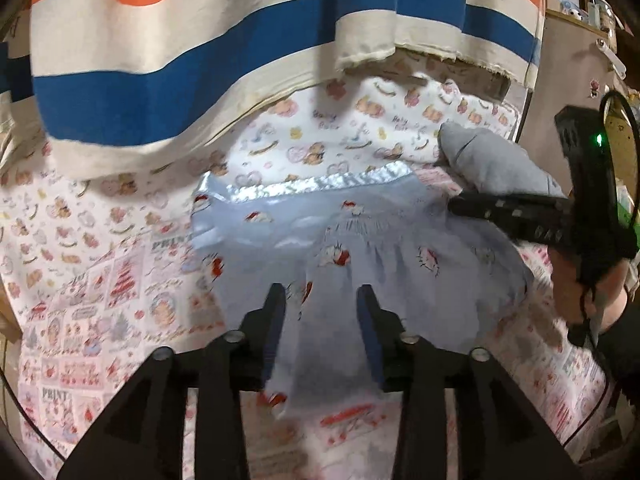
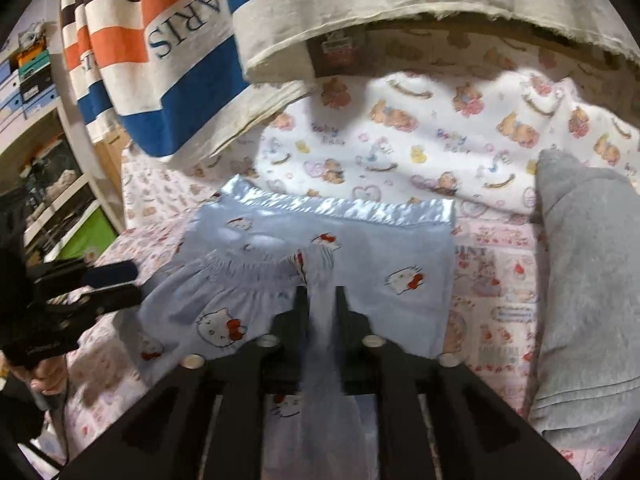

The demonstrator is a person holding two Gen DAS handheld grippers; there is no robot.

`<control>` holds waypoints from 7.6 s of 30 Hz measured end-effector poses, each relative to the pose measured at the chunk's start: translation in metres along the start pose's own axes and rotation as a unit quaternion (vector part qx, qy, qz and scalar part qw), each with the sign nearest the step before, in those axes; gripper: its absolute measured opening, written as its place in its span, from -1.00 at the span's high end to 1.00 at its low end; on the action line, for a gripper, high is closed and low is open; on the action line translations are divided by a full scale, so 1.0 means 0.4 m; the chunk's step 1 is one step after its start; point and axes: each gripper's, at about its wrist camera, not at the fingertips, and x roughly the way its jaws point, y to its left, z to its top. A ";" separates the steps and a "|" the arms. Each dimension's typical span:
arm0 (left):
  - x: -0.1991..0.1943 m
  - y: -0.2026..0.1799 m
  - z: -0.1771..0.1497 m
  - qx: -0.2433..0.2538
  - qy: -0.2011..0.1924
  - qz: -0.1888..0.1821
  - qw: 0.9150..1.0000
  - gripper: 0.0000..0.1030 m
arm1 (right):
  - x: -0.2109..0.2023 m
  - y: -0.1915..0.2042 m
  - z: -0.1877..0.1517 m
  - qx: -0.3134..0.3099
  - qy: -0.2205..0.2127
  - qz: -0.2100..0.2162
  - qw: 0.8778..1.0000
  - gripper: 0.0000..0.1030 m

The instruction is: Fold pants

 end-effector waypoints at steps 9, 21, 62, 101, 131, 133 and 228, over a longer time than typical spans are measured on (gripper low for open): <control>0.000 0.037 -0.102 -0.035 0.037 -0.032 0.998 0.16 | -0.151 -0.054 -0.048 0.011 -0.013 0.064 0.998 -0.41; 0.022 0.043 -0.132 -0.038 0.060 -0.037 0.997 0.91 | -0.106 -0.052 -0.210 -0.014 0.104 0.034 0.994 0.49; -0.034 -0.079 -0.054 0.141 0.091 -0.066 0.984 -0.48 | -0.113 0.236 -0.159 -0.393 0.116 0.034 0.911 -0.09; -0.147 -0.114 -0.155 0.106 0.138 -0.089 0.981 0.98 | -0.196 0.243 -0.248 -0.364 0.154 0.125 0.910 0.95; -0.077 -0.013 0.048 0.113 0.104 -0.101 0.983 0.97 | -0.084 0.136 0.019 -0.285 0.137 0.179 0.932 0.95; -0.125 -0.030 0.022 0.113 0.099 -0.108 0.983 0.97 | -0.128 0.164 -0.006 -0.302 0.128 0.178 0.928 0.95; -0.060 0.013 -0.036 -0.044 0.038 -0.048 0.997 0.79 | -0.157 0.055 -0.028 0.043 0.030 0.007 0.999 0.46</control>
